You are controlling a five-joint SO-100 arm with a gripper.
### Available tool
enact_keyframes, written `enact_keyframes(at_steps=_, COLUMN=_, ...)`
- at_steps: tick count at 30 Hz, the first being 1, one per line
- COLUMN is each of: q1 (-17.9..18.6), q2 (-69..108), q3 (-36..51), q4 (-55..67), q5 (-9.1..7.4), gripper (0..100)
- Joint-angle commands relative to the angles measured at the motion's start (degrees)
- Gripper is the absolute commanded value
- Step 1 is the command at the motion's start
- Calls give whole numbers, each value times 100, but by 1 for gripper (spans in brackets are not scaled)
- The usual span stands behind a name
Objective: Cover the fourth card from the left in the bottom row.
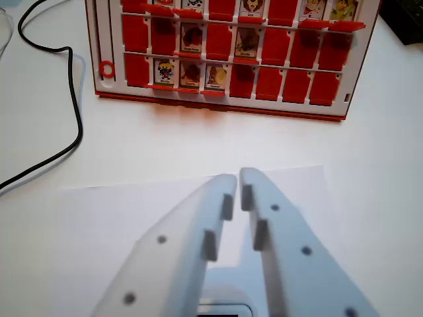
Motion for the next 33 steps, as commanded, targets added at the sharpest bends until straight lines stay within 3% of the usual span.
enact_keyframes(at_steps=1, q1=-158, q2=-9, q3=387, q4=-554, q5=-44, gripper=0)
enact_keyframes(at_steps=20, q1=-123, q2=-9, q3=334, q4=-439, q5=-18, gripper=0)
enact_keyframes(at_steps=33, q1=404, q2=-62, q3=817, q4=-554, q5=-211, gripper=0)
